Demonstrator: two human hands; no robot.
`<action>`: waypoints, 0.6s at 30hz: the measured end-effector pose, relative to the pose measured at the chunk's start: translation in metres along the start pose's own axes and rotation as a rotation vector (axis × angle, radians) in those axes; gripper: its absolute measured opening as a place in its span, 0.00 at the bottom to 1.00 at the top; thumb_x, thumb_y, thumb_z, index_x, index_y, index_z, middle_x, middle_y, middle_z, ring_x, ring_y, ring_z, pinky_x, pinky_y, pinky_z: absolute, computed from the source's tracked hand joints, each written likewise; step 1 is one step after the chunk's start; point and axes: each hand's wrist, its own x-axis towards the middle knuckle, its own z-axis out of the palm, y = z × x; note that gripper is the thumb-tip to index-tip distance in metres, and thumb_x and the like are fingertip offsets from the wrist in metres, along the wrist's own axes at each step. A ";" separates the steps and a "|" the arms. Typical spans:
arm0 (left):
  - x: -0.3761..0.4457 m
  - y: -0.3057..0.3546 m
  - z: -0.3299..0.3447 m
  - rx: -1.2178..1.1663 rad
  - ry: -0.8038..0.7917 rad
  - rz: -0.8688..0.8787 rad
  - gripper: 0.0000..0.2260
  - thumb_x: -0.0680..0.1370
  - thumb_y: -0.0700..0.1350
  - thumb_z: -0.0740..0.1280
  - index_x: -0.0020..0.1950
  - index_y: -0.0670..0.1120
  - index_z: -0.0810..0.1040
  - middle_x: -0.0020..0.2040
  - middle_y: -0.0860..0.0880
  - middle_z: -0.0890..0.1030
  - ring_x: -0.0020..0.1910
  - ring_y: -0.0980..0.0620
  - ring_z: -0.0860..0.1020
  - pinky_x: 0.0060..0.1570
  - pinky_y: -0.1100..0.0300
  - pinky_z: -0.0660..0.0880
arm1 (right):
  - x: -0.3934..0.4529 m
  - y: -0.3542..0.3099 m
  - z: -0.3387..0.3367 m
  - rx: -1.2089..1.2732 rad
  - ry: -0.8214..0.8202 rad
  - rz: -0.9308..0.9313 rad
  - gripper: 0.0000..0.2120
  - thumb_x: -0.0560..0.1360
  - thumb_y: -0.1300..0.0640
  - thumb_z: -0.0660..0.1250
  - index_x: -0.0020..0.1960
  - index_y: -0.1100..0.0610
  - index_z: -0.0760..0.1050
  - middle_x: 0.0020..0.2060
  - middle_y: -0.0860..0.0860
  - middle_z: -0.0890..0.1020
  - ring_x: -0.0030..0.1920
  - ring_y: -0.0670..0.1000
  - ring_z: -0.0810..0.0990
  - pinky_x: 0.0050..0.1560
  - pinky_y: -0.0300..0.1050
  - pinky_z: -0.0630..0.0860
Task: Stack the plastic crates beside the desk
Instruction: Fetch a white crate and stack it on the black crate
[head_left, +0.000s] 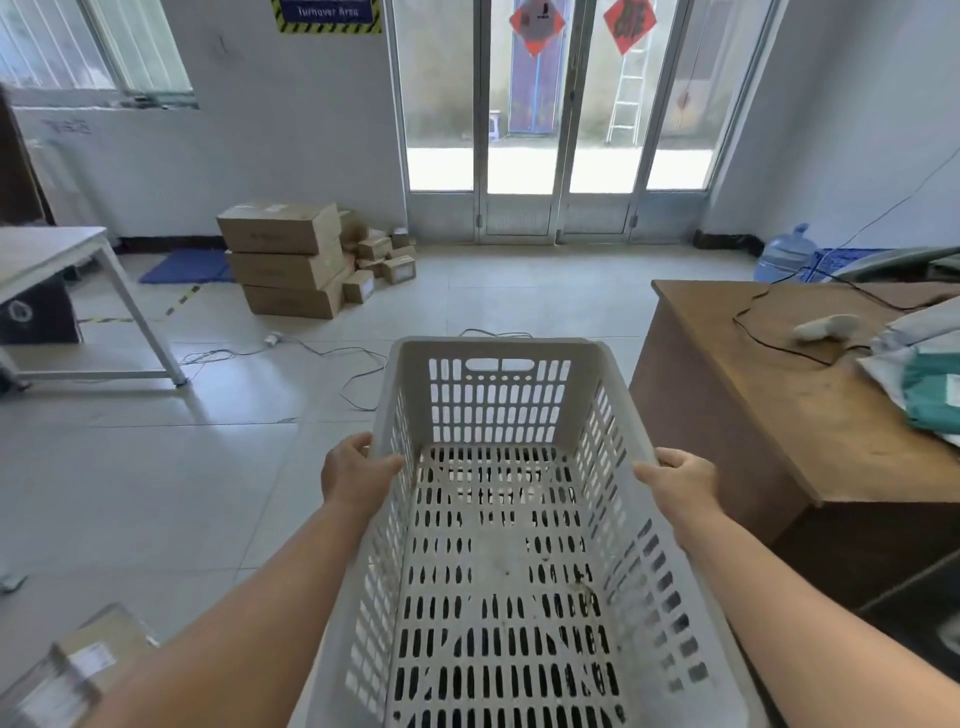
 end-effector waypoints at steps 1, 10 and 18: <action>0.007 0.000 0.005 -0.001 -0.004 0.000 0.24 0.72 0.39 0.72 0.66 0.38 0.72 0.52 0.42 0.79 0.49 0.45 0.78 0.54 0.52 0.76 | 0.006 0.000 0.003 -0.011 0.002 0.000 0.18 0.71 0.64 0.71 0.61 0.62 0.77 0.36 0.48 0.78 0.48 0.61 0.81 0.55 0.58 0.78; 0.054 -0.001 0.039 0.049 -0.048 -0.016 0.27 0.71 0.42 0.73 0.68 0.38 0.71 0.58 0.41 0.79 0.55 0.42 0.79 0.59 0.46 0.75 | 0.055 0.011 0.022 -0.040 0.018 0.079 0.20 0.71 0.67 0.68 0.63 0.62 0.75 0.42 0.52 0.80 0.48 0.60 0.81 0.52 0.54 0.80; 0.074 -0.016 0.056 0.060 -0.066 -0.058 0.24 0.70 0.43 0.73 0.65 0.41 0.74 0.54 0.42 0.81 0.51 0.42 0.80 0.55 0.45 0.78 | 0.081 0.024 0.036 -0.088 -0.007 0.076 0.21 0.71 0.69 0.63 0.63 0.59 0.76 0.44 0.51 0.82 0.46 0.58 0.83 0.50 0.56 0.81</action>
